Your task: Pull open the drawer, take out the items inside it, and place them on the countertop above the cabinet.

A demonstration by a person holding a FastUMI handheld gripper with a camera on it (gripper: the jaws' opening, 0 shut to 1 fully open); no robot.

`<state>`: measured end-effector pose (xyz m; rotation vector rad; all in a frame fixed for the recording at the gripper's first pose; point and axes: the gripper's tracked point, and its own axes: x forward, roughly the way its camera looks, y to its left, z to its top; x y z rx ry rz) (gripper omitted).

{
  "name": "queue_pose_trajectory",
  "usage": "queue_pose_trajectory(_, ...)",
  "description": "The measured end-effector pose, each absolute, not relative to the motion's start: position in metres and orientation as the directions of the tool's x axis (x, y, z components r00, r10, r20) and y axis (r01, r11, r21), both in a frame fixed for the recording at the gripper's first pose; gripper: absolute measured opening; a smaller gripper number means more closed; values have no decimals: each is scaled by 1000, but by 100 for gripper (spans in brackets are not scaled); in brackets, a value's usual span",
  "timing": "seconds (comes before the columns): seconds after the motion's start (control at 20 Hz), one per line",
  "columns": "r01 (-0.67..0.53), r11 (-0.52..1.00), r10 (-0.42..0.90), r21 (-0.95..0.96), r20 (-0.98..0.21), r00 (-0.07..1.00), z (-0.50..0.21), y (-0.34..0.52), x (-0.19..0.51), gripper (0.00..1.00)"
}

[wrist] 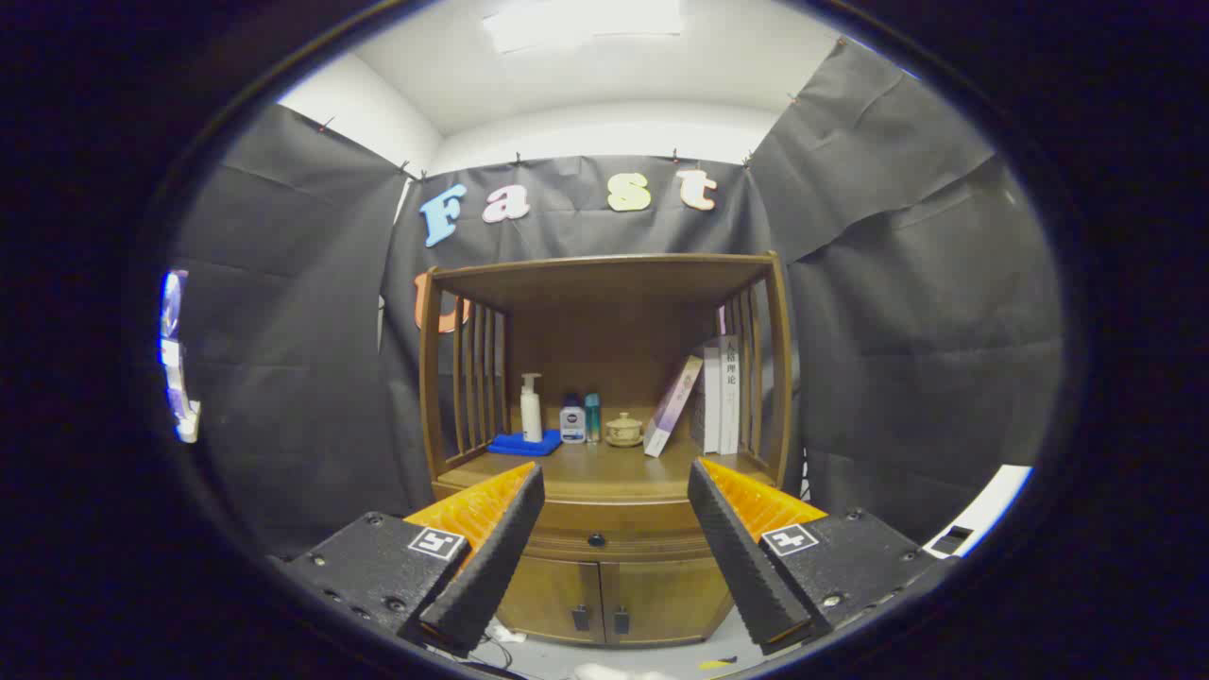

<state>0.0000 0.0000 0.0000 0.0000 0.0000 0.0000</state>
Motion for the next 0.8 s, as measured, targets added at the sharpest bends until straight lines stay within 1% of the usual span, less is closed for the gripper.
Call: queue_pose_trajectory(0.8, 0, 1000, -1, -12, -9, 1000, -5, 2, 2, 99)
